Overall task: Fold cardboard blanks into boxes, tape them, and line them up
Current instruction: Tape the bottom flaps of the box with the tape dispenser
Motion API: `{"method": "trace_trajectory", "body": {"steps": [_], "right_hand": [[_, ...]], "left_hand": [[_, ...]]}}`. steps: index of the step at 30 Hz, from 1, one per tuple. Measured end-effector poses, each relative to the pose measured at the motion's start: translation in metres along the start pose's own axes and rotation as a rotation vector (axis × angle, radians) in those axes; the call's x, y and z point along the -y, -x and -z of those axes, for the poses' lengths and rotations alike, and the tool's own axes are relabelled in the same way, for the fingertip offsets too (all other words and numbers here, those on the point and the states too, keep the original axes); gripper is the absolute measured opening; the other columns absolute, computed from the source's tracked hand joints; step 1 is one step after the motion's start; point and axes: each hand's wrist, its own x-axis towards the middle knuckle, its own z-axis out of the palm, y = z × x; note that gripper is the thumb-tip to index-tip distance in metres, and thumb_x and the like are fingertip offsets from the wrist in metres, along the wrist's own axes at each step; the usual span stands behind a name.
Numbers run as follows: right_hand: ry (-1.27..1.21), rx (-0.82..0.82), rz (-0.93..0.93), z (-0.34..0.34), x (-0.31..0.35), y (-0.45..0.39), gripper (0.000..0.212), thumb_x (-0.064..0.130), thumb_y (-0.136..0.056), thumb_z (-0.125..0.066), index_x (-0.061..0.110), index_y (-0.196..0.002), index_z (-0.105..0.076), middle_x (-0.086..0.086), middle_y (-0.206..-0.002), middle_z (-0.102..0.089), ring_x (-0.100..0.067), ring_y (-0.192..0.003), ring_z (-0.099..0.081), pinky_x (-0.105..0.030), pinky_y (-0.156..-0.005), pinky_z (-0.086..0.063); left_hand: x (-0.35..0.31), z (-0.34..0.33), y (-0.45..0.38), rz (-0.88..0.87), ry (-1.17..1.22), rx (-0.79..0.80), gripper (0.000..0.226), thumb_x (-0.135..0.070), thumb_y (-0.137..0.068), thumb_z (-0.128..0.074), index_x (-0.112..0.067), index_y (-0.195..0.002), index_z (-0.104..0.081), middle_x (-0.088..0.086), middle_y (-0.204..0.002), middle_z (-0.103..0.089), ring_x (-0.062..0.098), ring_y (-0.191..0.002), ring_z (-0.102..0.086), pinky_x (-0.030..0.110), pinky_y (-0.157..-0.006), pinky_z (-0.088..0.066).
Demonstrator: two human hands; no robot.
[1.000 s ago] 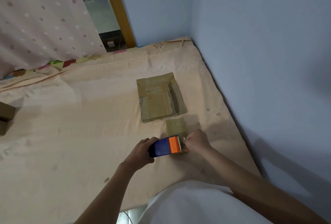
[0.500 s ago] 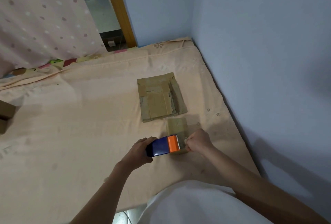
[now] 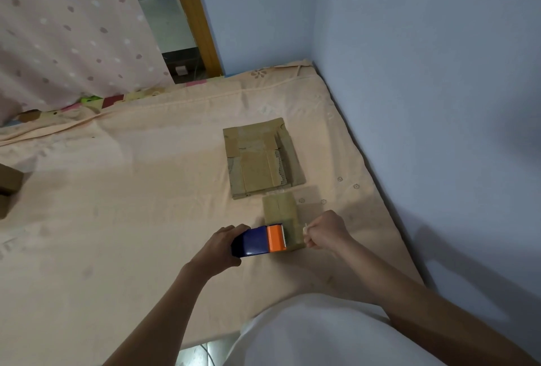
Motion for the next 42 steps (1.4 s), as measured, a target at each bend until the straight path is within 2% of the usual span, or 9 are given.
{"method": "trace_trajectory", "body": {"steps": [6, 15, 18, 20, 22, 25, 30, 37, 42], "right_hand": [[-0.033, 0.046, -0.065, 0.003, -0.004, 0.004, 0.010, 0.002, -0.083, -0.070, -0.004, -0.076, -0.074, -0.017, -0.069, -0.074, -0.024, -0.061, -0.072, -0.038, -0.069, -0.064], [0.055, 0.037, -0.010, -0.001, -0.006, 0.005, 0.023, 0.006, -0.085, -0.065, -0.004, -0.068, -0.074, -0.013, -0.062, -0.072, -0.021, -0.056, -0.069, -0.037, -0.069, -0.064], [0.155, 0.036, 0.065, 0.001, -0.005, 0.006, 0.030, 0.013, -0.086, -0.064, 0.011, -0.058, -0.073, -0.003, -0.061, -0.071, -0.019, -0.069, -0.071, -0.028, -0.073, -0.059], [0.198, 0.028, 0.105, 0.004, -0.004, 0.008, 0.030, 0.016, -0.087, -0.065, 0.017, -0.058, -0.073, 0.003, -0.061, -0.068, -0.014, -0.070, -0.067, -0.020, -0.066, -0.050], [0.218, 0.037, 0.118, 0.006, -0.002, 0.007, 0.026, 0.016, -0.086, -0.067, 0.017, -0.061, -0.074, 0.005, -0.062, -0.067, -0.009, -0.066, -0.063, -0.015, -0.060, -0.043], [0.260, 0.051, 0.104, 0.010, 0.001, 0.005, 0.024, 0.014, -0.083, -0.071, 0.019, -0.059, -0.074, 0.008, -0.062, -0.067, -0.009, -0.069, -0.064, -0.018, -0.064, -0.047], [0.272, 0.065, 0.121, 0.014, 0.007, -0.003, 0.025, 0.015, -0.088, -0.069, 0.014, -0.065, -0.077, 0.002, -0.069, -0.073, -0.014, -0.077, -0.071, -0.032, -0.088, -0.057], [0.248, 0.072, 0.113, 0.013, 0.006, -0.013, 0.024, 0.020, -0.093, -0.064, 0.007, -0.080, -0.079, -0.006, -0.089, -0.076, -0.020, -0.093, -0.069, -0.028, -0.087, -0.052], [0.208, 0.098, 0.087, 0.012, 0.005, -0.020, 0.027, 0.019, -0.090, -0.068, -0.004, -0.102, -0.074, -0.018, -0.108, -0.072, -0.027, -0.104, -0.067, -0.037, -0.091, -0.053]], "left_hand": [[-0.002, -0.006, 0.001, -0.003, -0.010, 0.028, 0.063, -0.007, -0.066, -0.071, -0.035, -0.118, -0.051, -0.014, -0.096, -0.054, 0.009, -0.089, -0.050, 0.020, -0.071, -0.041], [-0.003, -0.014, 0.003, 0.023, -0.036, 0.071, 0.065, -0.008, -0.065, -0.070, -0.036, -0.119, -0.047, -0.006, -0.098, -0.058, 0.018, -0.090, -0.053, 0.032, -0.075, -0.049], [-0.008, -0.017, 0.001, 0.023, -0.094, 0.113, 0.103, -0.006, -0.069, -0.072, -0.047, -0.148, -0.019, -0.001, -0.102, -0.058, 0.019, -0.092, -0.053, 0.033, -0.076, -0.050], [-0.013, -0.018, -0.001, 0.012, -0.141, 0.138, 0.121, -0.005, -0.071, -0.074, -0.054, -0.149, 0.005, 0.002, -0.103, -0.059, 0.020, -0.092, -0.055, 0.037, -0.079, -0.052], [-0.014, -0.018, -0.005, -0.008, -0.168, 0.153, 0.127, -0.006, -0.071, -0.076, -0.057, -0.146, 0.012, 0.004, -0.107, -0.060, 0.021, -0.094, -0.057, 0.038, -0.081, -0.053], [-0.017, -0.015, -0.012, -0.020, -0.215, 0.151, 0.125, -0.006, -0.069, -0.077, -0.053, -0.148, 0.009, 0.004, -0.111, -0.061, 0.020, -0.095, -0.056, 0.036, -0.080, -0.053], [-0.026, -0.016, -0.013, -0.001, -0.222, 0.182, 0.118, -0.007, -0.073, -0.078, -0.042, -0.153, 0.001, 0.006, -0.117, -0.058, 0.020, -0.100, -0.056, 0.033, -0.082, -0.052], [-0.031, -0.011, -0.017, -0.002, -0.229, 0.217, 0.099, -0.002, -0.071, -0.075, -0.030, -0.147, -0.018, 0.008, -0.111, -0.058, 0.021, -0.092, -0.055, 0.033, -0.075, -0.050], [-0.030, -0.010, -0.019, -0.002, -0.253, 0.218, 0.095, -0.004, -0.070, -0.077, -0.028, -0.143, -0.020, 0.009, -0.111, -0.059, 0.021, -0.091, -0.057, 0.033, -0.074, -0.053]]}}
